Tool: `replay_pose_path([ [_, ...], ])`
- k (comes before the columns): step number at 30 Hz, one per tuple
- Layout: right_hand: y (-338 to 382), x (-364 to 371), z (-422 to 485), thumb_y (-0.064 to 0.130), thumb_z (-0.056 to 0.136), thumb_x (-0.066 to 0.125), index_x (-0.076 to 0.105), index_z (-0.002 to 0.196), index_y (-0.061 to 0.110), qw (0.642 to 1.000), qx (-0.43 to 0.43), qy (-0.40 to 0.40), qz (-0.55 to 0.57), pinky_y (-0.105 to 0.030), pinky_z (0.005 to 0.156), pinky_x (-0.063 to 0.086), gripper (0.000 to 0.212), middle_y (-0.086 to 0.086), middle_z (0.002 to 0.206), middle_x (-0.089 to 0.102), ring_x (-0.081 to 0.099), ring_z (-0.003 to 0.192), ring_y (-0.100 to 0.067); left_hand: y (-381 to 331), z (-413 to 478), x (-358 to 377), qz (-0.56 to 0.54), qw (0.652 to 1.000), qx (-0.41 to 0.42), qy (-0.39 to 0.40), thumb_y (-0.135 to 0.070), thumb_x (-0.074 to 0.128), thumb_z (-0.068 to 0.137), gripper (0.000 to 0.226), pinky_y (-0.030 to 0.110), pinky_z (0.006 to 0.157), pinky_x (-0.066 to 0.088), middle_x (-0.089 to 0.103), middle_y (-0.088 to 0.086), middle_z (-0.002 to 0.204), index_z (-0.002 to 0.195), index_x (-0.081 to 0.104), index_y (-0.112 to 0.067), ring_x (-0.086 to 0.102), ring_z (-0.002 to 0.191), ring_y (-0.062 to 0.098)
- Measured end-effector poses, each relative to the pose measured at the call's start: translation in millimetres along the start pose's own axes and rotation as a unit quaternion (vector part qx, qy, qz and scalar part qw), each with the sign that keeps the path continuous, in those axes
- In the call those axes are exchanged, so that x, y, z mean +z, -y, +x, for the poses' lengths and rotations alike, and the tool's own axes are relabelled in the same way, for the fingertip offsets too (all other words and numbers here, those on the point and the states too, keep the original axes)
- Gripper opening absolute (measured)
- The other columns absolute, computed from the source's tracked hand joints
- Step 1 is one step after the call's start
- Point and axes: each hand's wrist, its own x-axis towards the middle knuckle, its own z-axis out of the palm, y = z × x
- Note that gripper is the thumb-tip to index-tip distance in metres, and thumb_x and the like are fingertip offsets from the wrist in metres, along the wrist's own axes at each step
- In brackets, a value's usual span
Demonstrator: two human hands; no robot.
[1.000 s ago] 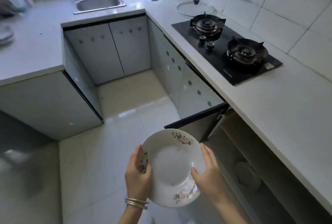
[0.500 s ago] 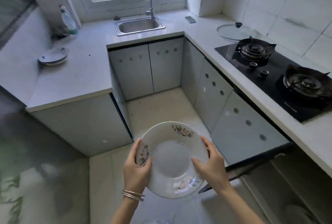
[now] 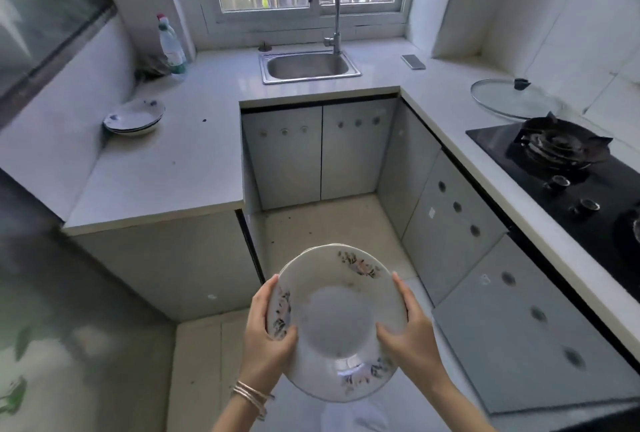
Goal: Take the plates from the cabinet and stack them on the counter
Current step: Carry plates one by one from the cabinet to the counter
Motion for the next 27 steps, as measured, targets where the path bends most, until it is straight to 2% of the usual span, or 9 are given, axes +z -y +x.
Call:
replay_pose_path([
  [3,15.1,3.1,57.9,-0.007,0.07,0.068,0.034,0.134,0.032,0.999,-0.025,0.002,0.02,-0.001,0.079,0.04,0.082,0.024,0.12,0.047,0.048,0.104,0.016,-11.7,55.0,7.7,0.001,1.0,0.009,-0.011,-0.007,0.063,0.064,0.072,0.029,0.101,0.041,0.049,-0.012,0.131,0.126,0.042,-0.037,0.048,0.119,0.007],
  [7,39.1,2.7,138.4,-0.004,0.069,0.07,0.038,0.135,0.028,0.998,-0.059,0.006,0.02,-0.009,0.089,0.042,0.08,0.018,0.127,0.048,0.049,0.111,0.0,-31.5,127.1,18.8,-0.019,0.999,0.003,-0.041,-0.006,0.063,0.064,0.074,0.037,0.101,0.043,0.05,-0.009,0.133,0.126,0.043,-0.041,0.05,0.119,0.008],
  [10,54.6,3.6,190.7,-0.005,0.068,0.07,0.04,0.134,0.023,0.996,-0.088,0.006,0.013,-0.02,0.096,0.042,0.078,0.012,0.127,0.051,0.048,0.113,-0.001,-44.8,169.0,28.0,-0.061,0.996,0.0,-0.062,-0.001,0.065,0.066,0.073,0.034,0.099,0.045,0.051,-0.007,0.133,0.125,0.045,-0.039,0.053,0.116,0.004],
  [14,62.6,14.5,244.2,-0.008,0.067,0.068,0.042,0.133,0.016,0.995,-0.097,0.003,0.003,-0.024,0.101,0.038,0.075,0.003,0.13,0.052,0.047,0.116,-0.004,-46.7,212.3,40.9,-0.089,0.991,-0.013,-0.099,0.017,0.063,0.073,0.074,0.041,0.097,0.046,0.053,-0.008,0.13,0.126,0.047,-0.033,0.055,0.112,0.005],
  [17,63.4,31.6,275.2,-0.007,0.069,0.068,0.047,0.131,0.016,0.996,-0.09,-0.018,0.011,-0.034,0.102,0.04,0.07,0.003,0.129,0.054,0.049,0.117,-0.008,-40.4,236.5,48.6,-0.096,0.984,-0.036,-0.143,0.016,0.062,0.074,0.072,0.037,0.096,0.047,0.055,-0.004,0.129,0.123,0.049,-0.036,0.057,0.111,0.006],
  [21,66.4,58.4,317.1,-0.004,0.073,0.068,0.05,0.129,0.02,0.997,-0.059,-0.025,0.05,-0.04,0.103,0.041,0.063,0.008,0.127,0.055,0.051,0.118,-0.008,-29.8,274.7,51.6,-0.082,0.975,-0.063,-0.199,0.012,0.064,0.076,0.066,0.007,0.076,0.047,0.059,-0.007,0.12,0.123,0.05,-0.033,0.058,0.094,-0.013],
  [22,68.6,65.5,329.6,-0.003,0.074,0.068,0.05,0.129,0.021,0.997,-0.056,-0.021,0.053,-0.04,0.103,0.041,0.063,0.009,0.126,0.055,0.051,0.118,-0.008,-27.6,288.1,50.5,-0.083,0.973,-0.067,-0.207,0.013,0.063,0.076,0.065,0.004,0.073,0.046,0.059,-0.006,0.118,0.123,0.05,-0.029,0.058,0.092,-0.013],
  [25,80.8,88.0,372.8,-0.002,0.073,0.068,0.049,0.129,0.022,0.996,-0.063,-0.012,0.057,-0.04,0.102,0.042,0.064,0.008,0.127,0.056,0.052,0.117,-0.008,-20.7,332.9,42.9,-0.088,0.967,-0.066,-0.23,0.015,0.062,0.075,0.063,0.004,0.077,0.045,0.059,0.0,0.117,0.125,0.051,-0.021,0.059,0.103,0.01],
  [27,94.1,103.9,404.1,-0.002,0.072,0.069,0.05,0.129,0.02,0.996,-0.062,-0.006,0.061,-0.041,0.1,0.044,0.064,0.005,0.126,0.057,0.053,0.116,-0.009,-18.5,366.3,33.3,-0.076,0.964,-0.058,-0.246,0.012,0.065,0.075,0.062,0.007,0.079,0.047,0.059,0.0,0.119,0.125,0.052,-0.022,0.058,0.105,0.018],
])
